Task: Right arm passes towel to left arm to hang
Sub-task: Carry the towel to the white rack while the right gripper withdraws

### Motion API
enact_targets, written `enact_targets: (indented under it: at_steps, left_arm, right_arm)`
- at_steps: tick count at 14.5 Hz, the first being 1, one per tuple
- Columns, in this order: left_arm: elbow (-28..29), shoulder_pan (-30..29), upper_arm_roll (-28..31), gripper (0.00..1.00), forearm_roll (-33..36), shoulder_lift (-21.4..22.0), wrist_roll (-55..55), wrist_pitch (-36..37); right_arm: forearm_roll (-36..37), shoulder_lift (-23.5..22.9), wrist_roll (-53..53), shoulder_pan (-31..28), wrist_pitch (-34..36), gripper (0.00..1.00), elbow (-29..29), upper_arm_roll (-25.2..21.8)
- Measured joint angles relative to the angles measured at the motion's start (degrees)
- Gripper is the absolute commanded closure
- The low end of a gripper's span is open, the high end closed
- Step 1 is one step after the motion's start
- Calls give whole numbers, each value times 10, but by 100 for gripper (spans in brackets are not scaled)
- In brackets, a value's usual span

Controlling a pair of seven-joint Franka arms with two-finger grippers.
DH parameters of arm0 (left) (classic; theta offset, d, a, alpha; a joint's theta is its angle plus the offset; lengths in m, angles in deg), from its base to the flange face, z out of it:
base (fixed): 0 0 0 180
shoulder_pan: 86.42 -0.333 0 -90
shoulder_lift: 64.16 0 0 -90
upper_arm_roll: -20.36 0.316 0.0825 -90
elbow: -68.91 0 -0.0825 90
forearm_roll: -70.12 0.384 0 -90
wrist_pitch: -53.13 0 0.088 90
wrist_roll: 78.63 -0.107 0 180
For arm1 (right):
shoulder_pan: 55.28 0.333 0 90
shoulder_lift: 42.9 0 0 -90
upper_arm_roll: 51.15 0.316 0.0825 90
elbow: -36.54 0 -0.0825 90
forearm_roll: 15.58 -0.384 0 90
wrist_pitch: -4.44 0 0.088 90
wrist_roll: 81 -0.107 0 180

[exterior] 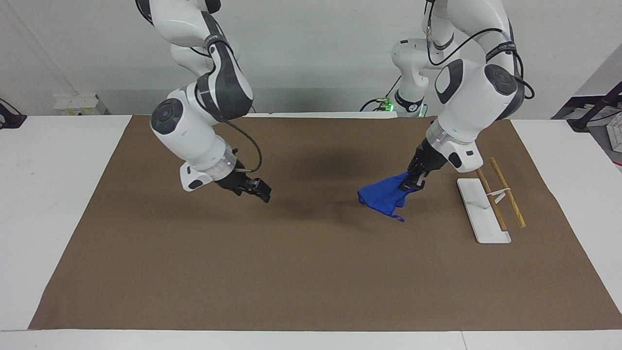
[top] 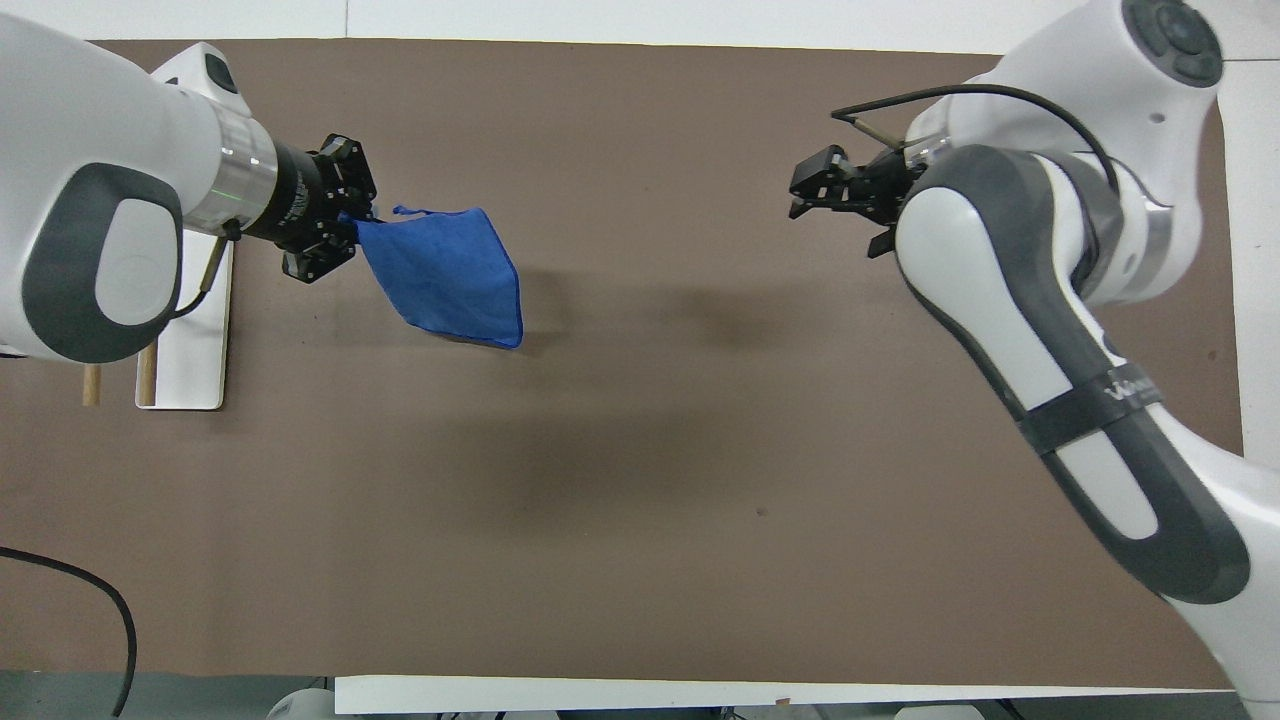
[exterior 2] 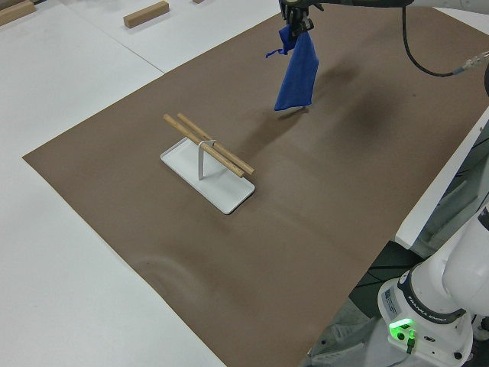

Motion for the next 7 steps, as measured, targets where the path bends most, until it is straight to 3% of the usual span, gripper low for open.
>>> enact_targets:
  at_steps: [2,7]
  left_arm:
    - [30,-2,40,100,0,7,-85,-1]
    - [52,-15,136,100,0,20,-342,-2]
  right_arm:
    - [52,18,53,-34,30,0,6,-1]
    - [179,76,111,-53,199,0,78,-1]
